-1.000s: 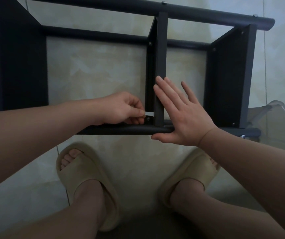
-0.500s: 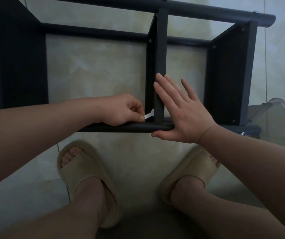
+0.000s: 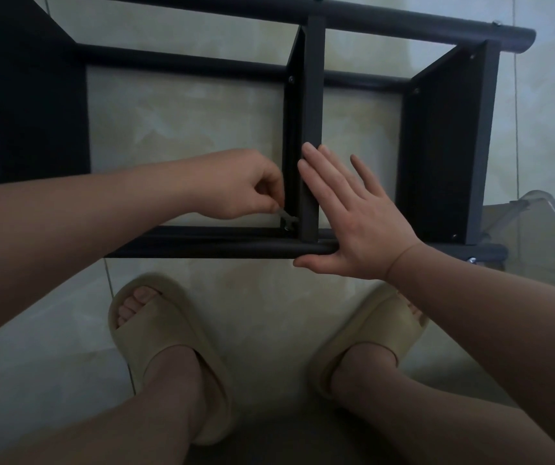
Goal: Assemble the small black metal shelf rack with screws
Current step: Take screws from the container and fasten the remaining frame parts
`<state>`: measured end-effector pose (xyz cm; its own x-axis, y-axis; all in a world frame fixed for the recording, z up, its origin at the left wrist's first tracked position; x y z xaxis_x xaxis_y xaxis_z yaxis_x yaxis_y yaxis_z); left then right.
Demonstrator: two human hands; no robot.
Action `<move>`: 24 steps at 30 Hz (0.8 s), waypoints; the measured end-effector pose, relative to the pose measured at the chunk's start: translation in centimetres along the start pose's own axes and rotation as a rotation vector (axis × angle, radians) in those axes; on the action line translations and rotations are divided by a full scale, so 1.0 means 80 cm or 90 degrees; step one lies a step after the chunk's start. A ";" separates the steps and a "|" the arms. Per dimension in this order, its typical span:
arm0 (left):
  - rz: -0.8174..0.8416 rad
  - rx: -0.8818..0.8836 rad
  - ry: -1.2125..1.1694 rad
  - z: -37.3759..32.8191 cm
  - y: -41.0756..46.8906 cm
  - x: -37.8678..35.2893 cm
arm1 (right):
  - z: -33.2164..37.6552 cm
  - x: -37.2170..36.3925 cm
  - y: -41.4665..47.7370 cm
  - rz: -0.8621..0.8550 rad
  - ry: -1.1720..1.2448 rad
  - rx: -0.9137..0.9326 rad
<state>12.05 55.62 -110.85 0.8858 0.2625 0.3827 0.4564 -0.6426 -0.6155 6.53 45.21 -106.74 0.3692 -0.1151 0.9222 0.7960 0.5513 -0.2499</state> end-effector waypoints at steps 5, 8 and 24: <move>0.011 0.058 -0.240 0.009 0.001 -0.015 | -0.001 0.000 0.000 0.002 0.010 -0.004; 0.020 0.124 -0.402 0.022 -0.003 -0.030 | -0.001 -0.001 0.001 0.005 0.007 -0.005; -0.121 0.182 -0.590 0.024 -0.005 -0.034 | 0.001 0.003 0.000 0.004 0.010 -0.009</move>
<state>9.61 56.57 -112.97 0.4560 0.8815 -0.1228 0.4931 -0.3651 -0.7896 6.59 45.27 -106.54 0.3808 -0.1245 0.9162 0.8007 0.5400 -0.2594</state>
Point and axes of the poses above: each hand's wrist, its own y-axis towards the middle knuckle, its own x-axis out of the back of the hand, z = x × y, the point moved 10 cm from there along y, towards the middle knuckle, and after that the axes turned 3 degrees about y, right-handed, at the moved point
